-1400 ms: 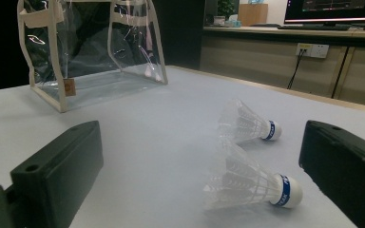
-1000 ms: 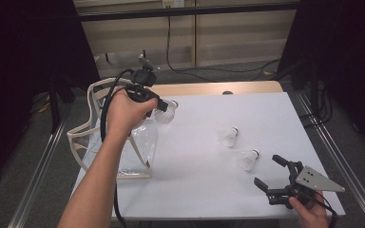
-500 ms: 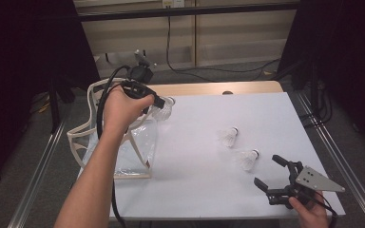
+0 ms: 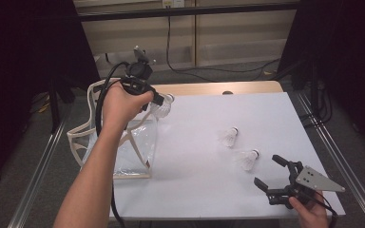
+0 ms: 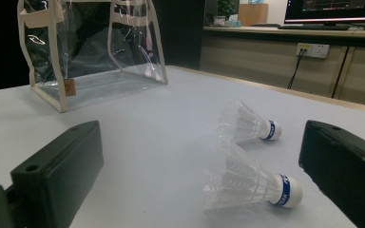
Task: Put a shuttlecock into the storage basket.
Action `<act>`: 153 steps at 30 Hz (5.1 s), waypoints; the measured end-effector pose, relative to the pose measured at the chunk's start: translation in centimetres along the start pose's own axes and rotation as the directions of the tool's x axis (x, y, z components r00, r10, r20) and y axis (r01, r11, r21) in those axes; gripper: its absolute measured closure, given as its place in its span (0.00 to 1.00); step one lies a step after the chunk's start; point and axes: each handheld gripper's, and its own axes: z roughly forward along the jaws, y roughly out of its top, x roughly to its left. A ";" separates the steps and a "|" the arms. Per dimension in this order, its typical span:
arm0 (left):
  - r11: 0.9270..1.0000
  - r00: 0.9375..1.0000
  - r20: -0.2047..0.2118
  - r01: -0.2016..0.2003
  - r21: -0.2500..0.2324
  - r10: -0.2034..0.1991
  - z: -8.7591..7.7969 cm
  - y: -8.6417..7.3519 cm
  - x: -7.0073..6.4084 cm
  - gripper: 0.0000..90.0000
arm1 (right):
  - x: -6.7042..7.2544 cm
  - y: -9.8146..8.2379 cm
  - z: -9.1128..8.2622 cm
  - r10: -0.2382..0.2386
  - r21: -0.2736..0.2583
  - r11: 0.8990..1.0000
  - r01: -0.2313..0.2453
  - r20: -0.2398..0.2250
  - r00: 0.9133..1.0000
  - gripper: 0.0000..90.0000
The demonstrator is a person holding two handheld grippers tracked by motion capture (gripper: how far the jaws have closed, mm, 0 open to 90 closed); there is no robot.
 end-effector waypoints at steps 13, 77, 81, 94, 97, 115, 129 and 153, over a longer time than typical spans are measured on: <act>1.000 1.000 -0.016 0.024 -0.003 -0.024 -0.4 0.2 0.7 0.99 | 0.0 0.0 0.0 0.000 0.000 1.000 0.000 0.001 1.000 0.01; 0.988 0.984 -0.098 0.146 -0.049 -0.150 -2.5 -0.5 5.6 0.99 | 0.0 0.0 -0.1 -0.002 0.002 1.000 0.002 -0.001 1.000 0.01; 0.987 0.982 -0.102 0.153 -0.056 -0.158 -2.7 -0.6 5.8 0.99 | 0.0 0.0 -0.1 -0.002 0.003 1.000 0.002 -0.001 1.000 0.01; 0.986 0.981 -0.110 0.154 -0.059 -0.160 -2.7 -0.8 6.1 0.99 | 0.0 0.0 -0.1 -0.003 0.005 1.000 0.003 0.001 1.000 0.01; 0.987 0.981 -0.114 0.152 -0.057 -0.158 -2.7 -0.9 6.3 0.99 | 0.0 0.0 -0.1 -0.001 0.003 1.000 0.001 -0.001 1.000 0.01; 0.983 0.974 -0.134 0.173 -0.064 -0.180 -3.0 -1.3 7.2 0.98 | 0.0 0.0 -0.1 -0.002 0.003 1.000 0.002 0.002 1.000 0.01; 0.980 0.970 -0.145 0.187 -0.063 -0.195 -2.8 -1.6 7.7 0.98 | 0.0 0.0 -0.1 -0.004 0.000 1.000 0.004 0.001 1.000 0.01; 0.976 0.964 -0.154 0.211 -0.061 -0.218 -2.5 -2.2 8.7 0.98 | 0.0 -0.1 0.0 -0.004 0.005 1.000 0.004 0.000 1.000 0.01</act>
